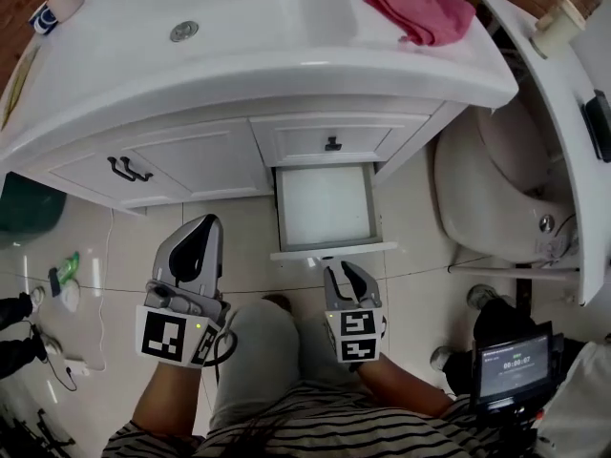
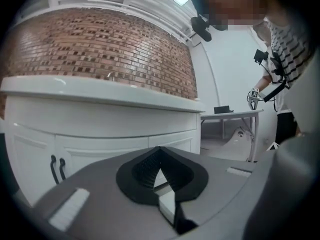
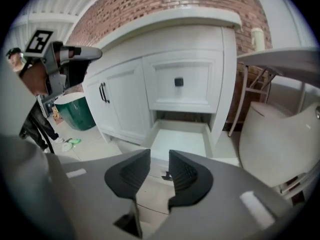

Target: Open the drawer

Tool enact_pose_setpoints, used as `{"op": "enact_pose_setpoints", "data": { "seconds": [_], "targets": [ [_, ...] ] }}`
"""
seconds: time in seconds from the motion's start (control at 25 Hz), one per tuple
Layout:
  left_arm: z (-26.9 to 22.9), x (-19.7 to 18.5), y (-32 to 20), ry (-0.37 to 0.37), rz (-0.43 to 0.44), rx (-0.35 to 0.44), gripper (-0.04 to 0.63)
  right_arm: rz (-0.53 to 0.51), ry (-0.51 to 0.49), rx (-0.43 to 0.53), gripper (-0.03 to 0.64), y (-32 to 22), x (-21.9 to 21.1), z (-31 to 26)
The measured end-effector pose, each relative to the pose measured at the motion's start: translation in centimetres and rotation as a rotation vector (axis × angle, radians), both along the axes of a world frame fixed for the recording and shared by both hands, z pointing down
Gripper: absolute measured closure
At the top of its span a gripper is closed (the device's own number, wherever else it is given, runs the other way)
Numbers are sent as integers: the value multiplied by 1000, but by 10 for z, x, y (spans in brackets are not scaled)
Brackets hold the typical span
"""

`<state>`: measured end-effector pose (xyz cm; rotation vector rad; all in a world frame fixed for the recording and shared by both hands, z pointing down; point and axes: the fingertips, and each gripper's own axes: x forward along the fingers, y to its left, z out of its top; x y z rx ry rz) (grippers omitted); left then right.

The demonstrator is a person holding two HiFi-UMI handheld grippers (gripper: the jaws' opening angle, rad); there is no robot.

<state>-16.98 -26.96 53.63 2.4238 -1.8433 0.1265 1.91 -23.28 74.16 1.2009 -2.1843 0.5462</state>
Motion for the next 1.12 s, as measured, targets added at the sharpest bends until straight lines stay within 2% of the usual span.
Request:
{"op": "enact_pose_setpoints", "data": {
  "seconds": [0.16, 0.32, 0.44, 0.56, 0.68, 0.8, 1.12],
  "targets": [
    [-87, 17, 24, 20, 29, -34, 580, 6, -57, -2, 493, 22, 4, -112],
    [-186, 44, 76, 27, 64, -69, 580, -56, -92, 78, 492, 56, 8, -253],
    [-271, 60, 121, 33, 58, -70, 580, -88, -105, 150, 494, 84, 14, -360],
    [-340, 74, 167, 35, 53, -55, 580, -103, -92, 209, 522, 114, 29, -437],
    [-384, 82, 207, 10, 51, -6, 580, -89, -118, 259, 553, 141, 40, -481],
    [-407, 84, 245, 0, 49, 50, 580, -72, -150, 313, 572, 169, 42, -509],
    [-411, 69, 386, -1, 85, 67, 580, -68, -114, 431, 614, 302, 18, -552]
  ]
}}
